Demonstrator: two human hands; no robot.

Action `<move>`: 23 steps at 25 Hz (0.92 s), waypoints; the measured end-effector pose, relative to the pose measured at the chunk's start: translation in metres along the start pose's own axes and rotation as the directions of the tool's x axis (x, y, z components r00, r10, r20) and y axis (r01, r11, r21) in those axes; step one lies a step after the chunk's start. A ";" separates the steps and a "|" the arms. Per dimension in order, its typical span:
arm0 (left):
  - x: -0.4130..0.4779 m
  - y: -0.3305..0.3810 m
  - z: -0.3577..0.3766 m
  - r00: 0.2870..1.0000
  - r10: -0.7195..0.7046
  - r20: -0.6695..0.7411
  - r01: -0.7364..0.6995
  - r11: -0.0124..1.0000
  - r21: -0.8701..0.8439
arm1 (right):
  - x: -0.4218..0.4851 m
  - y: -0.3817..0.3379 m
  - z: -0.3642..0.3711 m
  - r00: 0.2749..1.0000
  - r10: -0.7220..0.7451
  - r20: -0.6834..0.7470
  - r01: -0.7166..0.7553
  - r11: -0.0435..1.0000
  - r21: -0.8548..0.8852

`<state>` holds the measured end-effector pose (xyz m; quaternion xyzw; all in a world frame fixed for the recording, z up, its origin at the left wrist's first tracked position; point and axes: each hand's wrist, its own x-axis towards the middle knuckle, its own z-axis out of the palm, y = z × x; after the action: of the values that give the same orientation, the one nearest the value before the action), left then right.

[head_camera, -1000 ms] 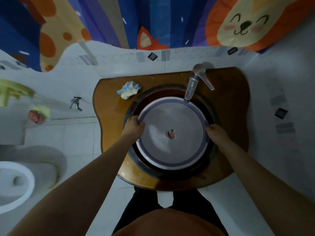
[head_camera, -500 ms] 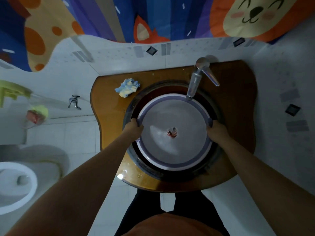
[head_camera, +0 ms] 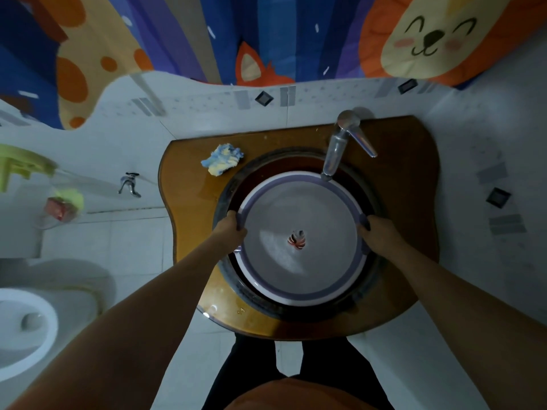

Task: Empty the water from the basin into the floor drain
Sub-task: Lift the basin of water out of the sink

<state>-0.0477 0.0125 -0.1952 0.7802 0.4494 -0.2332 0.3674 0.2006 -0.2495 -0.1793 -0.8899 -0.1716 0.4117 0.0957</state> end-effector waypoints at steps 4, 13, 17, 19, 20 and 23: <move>-0.007 -0.001 -0.002 1.000 0.015 0.008 -0.015 1.000 -0.003 | -0.008 0.005 -0.004 1.000 -0.009 0.002 0.009 1.000 0.003; -0.030 -0.005 -0.004 0.999 0.041 -0.033 -0.042 0.999 -0.029 | -0.035 0.004 -0.011 0.998 -0.060 -0.031 0.063 0.994 0.090; -0.041 -0.006 -0.011 0.998 0.039 -0.058 -0.041 0.999 -0.025 | -0.050 0.000 -0.012 0.996 -0.079 -0.047 0.083 0.992 0.092; -0.046 -0.006 -0.014 0.997 0.033 -0.066 -0.035 0.999 -0.033 | -0.057 -0.002 -0.010 0.996 -0.075 -0.053 0.080 0.992 0.096; -0.049 -0.008 -0.014 0.997 0.032 -0.074 -0.034 0.999 -0.037 | -0.061 -0.003 -0.009 0.995 -0.079 -0.057 0.084 0.991 0.106; -0.058 -0.011 -0.016 0.995 0.031 -0.100 -0.037 0.997 -0.061 | -0.072 -0.005 -0.010 0.993 -0.098 -0.064 0.106 0.986 0.127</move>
<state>-0.0847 -0.0024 -0.1493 0.7864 0.4606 -0.1738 0.3730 0.1634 -0.2726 -0.1204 -0.8834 -0.1869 0.3906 0.1792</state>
